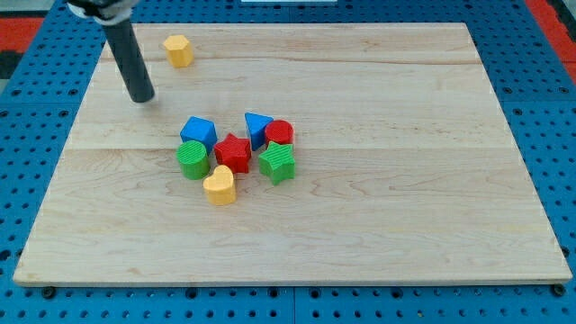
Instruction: Place the yellow hexagon above the blue triangle
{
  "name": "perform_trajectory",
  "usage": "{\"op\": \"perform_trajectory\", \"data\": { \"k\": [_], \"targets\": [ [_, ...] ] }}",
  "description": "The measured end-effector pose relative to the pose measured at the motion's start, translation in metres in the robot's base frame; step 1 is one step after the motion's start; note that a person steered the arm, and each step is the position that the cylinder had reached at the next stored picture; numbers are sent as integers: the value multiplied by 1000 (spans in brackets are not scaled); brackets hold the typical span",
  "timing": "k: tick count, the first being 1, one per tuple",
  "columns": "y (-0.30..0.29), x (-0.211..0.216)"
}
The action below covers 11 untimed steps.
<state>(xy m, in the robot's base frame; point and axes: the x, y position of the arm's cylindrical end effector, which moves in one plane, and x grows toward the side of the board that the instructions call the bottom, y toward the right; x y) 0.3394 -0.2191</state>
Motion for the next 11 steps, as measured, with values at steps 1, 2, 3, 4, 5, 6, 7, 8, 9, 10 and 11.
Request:
{"op": "perform_trajectory", "data": {
  "k": [1,2,3,4,5,6,7,8,9,10,11],
  "targets": [
    [-18,-49],
    [7,-91],
    [24,-78],
    [73,-89],
    [68,-106],
    [113,-102],
    [139,-102],
    [138,-98],
    [139,-68],
    [131,-59],
    [116,-59]
  ]
}}
